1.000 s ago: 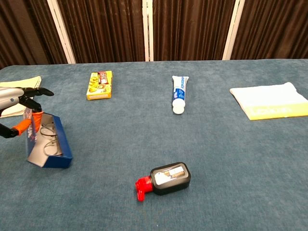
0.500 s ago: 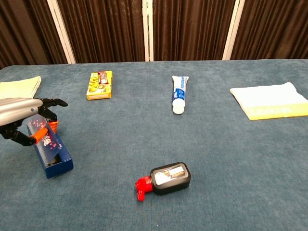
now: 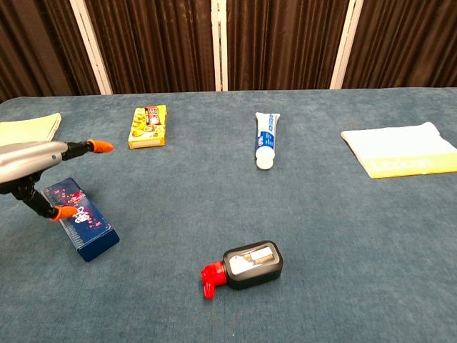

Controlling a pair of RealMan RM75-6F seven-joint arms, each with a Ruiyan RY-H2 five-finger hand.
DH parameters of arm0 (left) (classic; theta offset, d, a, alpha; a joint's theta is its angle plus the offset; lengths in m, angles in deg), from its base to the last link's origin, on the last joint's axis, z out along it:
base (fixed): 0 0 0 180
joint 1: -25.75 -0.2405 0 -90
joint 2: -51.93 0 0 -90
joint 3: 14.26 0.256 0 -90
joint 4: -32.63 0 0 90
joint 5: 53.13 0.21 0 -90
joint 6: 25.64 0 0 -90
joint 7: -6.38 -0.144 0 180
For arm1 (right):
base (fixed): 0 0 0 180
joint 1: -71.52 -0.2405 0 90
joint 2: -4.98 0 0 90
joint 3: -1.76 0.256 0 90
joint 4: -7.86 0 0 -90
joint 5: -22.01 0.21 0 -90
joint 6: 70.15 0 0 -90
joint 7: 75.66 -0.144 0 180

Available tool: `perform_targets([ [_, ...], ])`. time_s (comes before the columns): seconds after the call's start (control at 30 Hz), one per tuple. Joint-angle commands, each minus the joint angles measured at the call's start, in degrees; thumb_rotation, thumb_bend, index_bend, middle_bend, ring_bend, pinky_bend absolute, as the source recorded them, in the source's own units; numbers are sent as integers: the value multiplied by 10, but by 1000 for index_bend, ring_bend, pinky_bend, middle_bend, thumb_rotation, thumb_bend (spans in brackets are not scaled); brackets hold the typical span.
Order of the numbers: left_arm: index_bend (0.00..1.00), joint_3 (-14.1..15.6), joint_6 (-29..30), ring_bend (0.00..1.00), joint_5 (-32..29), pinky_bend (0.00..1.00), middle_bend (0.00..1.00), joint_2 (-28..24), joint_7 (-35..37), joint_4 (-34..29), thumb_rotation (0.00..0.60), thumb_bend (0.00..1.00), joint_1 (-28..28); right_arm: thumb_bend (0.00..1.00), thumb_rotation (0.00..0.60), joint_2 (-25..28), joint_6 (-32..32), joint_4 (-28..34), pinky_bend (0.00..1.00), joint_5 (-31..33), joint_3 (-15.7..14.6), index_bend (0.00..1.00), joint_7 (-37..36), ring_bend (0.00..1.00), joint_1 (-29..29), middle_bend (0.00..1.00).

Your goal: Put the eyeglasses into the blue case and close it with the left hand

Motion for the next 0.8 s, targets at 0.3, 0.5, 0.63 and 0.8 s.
perform_targets([
  [0.3, 0, 26, -28, 0, 67, 0, 0, -82, 50, -28, 600, 264, 7, 0, 600, 0, 0, 0, 0, 1, 0, 0, 0, 0, 0, 0],
  [0.5, 0, 31, -53, 0, 37, 0, 0, -81, 12, -25, 600, 281, 17, 0, 600, -1, 0, 2, 0, 1, 0, 0, 3, 0, 0, 0],
  [0.63, 3, 31, -58, 0, 33, 0, 0, -66, 4, -13, 600, 280, 22, 0, 600, -2, -2, 1, 0, 2, 1, 0, 5, 0, -1, 0],
  [0.8, 47, 31, -69, 0, 33, 0, 0, -32, -9, 16, 600, 280, 34, 0, 600, -2, -5, -1, 0, 7, 2, 0, 5, 0, -1, 0],
])
